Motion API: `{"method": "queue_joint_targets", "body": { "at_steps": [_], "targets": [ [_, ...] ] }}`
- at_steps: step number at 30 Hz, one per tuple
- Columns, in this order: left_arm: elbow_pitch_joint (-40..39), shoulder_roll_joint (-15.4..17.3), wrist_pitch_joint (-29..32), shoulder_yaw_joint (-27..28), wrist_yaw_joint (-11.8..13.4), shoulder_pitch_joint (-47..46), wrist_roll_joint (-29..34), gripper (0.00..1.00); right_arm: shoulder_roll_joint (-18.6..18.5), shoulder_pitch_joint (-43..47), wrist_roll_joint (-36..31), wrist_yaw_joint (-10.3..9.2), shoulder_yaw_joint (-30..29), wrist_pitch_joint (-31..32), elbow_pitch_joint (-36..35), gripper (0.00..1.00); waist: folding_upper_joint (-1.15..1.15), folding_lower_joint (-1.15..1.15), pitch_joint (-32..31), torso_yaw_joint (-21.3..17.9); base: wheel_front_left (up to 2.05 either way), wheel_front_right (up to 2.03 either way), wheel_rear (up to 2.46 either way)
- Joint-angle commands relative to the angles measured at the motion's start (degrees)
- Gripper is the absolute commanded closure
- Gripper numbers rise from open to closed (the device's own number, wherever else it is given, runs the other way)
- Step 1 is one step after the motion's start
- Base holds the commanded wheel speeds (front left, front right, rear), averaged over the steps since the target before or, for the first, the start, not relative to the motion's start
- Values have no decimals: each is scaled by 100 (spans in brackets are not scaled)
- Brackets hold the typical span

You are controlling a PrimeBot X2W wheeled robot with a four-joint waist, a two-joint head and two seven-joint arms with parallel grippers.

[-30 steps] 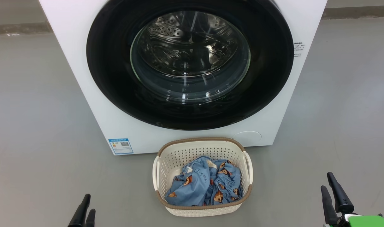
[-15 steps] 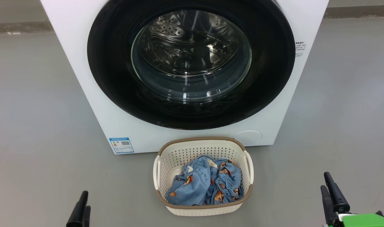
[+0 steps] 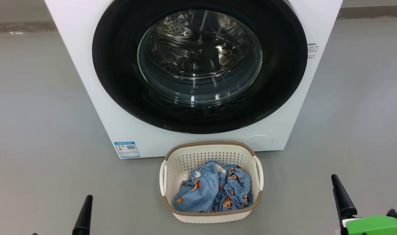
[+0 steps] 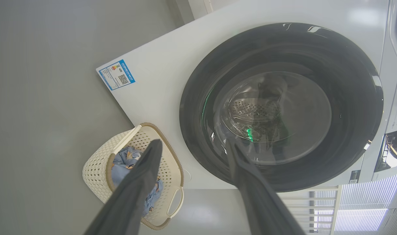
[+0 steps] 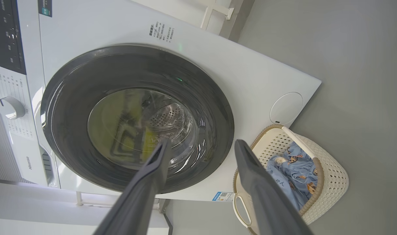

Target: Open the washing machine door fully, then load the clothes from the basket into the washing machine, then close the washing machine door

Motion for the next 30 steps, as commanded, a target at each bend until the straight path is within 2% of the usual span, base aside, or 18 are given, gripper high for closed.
{"method": "queue_joint_targets", "body": {
  "at_steps": [1,15,30],
  "targets": [
    [-202,119,-66,53,-9,-153,201,0,-77,-205,-188,3,62,-68,-173,0,0,-1,1,3,0,0,0],
    [-275,146,-295,-11,-12,-152,1438,0,-213,-233,-1345,4,313,-302,-62,0,0,-1,20,50,0,0,0],
    [-363,191,-541,-114,-14,-158,2541,0,-315,-295,-2281,5,568,-552,129,0,0,-1,20,81,0,0,0]
  ]
}}
